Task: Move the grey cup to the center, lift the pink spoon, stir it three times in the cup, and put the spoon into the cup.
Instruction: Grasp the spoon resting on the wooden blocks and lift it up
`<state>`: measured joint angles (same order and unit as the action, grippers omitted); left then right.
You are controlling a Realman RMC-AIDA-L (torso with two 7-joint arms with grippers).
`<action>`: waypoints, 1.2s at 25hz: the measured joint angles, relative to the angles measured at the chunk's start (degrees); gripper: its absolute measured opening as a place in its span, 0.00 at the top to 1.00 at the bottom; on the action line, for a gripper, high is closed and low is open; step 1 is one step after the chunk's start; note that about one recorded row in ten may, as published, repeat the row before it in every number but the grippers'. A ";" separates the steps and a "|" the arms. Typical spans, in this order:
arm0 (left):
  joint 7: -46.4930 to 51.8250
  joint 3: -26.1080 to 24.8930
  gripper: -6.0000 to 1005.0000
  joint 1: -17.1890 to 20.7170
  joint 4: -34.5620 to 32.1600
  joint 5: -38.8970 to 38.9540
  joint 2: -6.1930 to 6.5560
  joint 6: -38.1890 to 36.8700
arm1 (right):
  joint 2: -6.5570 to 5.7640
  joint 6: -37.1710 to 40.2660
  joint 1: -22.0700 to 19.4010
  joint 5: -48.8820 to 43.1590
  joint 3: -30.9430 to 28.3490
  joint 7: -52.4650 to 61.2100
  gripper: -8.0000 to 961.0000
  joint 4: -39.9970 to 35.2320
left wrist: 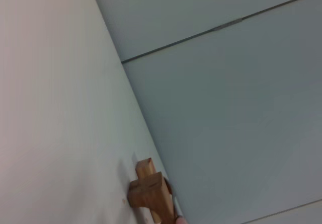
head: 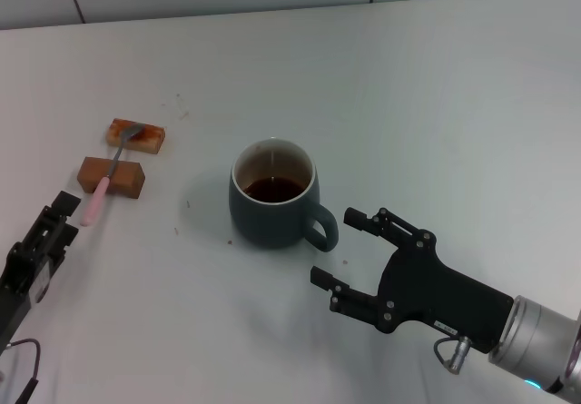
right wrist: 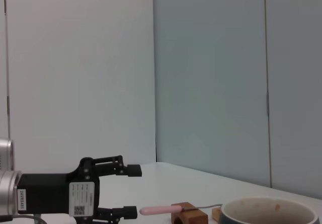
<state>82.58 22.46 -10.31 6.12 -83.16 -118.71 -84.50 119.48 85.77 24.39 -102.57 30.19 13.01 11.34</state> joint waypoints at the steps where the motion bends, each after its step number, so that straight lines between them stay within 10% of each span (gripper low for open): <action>1: 0.03 0.05 0.20 -0.33 0.26 0.01 -0.02 0.49 | -0.05 0.00 -0.01 0.00 0.08 0.00 0.16 0.00; 30: 0.03 0.15 0.20 -2.25 1.91 -0.07 -0.03 2.16 | -0.20 0.01 -0.63 0.01 0.27 0.00 0.16 -0.08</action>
<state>82.62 22.61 -12.56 8.03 -83.23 -118.74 -82.33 119.28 85.78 23.76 -102.56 30.46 13.01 11.25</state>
